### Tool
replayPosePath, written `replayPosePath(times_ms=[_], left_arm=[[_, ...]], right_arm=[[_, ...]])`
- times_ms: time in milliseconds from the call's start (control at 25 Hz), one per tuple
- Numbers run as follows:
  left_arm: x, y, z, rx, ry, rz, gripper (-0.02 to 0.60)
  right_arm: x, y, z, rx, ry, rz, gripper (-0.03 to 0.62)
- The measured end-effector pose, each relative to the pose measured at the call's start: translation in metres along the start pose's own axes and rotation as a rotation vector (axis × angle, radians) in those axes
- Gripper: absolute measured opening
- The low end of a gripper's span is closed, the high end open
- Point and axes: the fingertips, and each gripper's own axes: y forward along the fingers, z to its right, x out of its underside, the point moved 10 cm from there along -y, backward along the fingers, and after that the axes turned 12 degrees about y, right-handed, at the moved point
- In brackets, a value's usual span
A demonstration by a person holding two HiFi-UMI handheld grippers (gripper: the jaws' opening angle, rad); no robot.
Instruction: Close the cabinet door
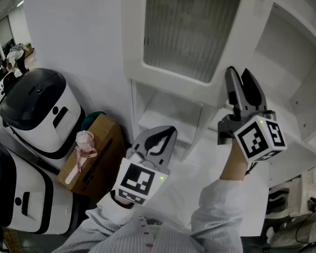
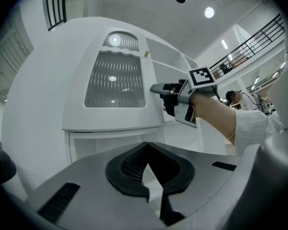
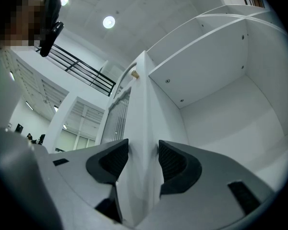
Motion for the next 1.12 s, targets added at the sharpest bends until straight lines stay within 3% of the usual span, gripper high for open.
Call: replayPosePath(times_ms=[360, 680, 920, 1120], left_arm=[[-0.006, -0.004, -0.002, 0.015, 0.015, 0.0, 0.011], [-0.012, -0.002, -0.007, 0.093, 0.02, 0.039, 0.011], [-0.014, -0.002, -0.003, 0.168, -0.013, 0.075, 0.011], [-0.011, -0.009, 0.002, 0.212, -0.037, 0.086, 0.011]], right_arm=[[-0.003, -0.001, -0.004, 0.01, -0.009, -0.018, 0.184], [-0.01, -0.027, -0.018, 0.064, -0.048, -0.006, 0.184], [-0.002, -0.055, -0.036, 0.08, -0.077, -0.065, 0.181], [0.022, -0.083, -0.057, 0.083, -0.084, -0.135, 0.093]])
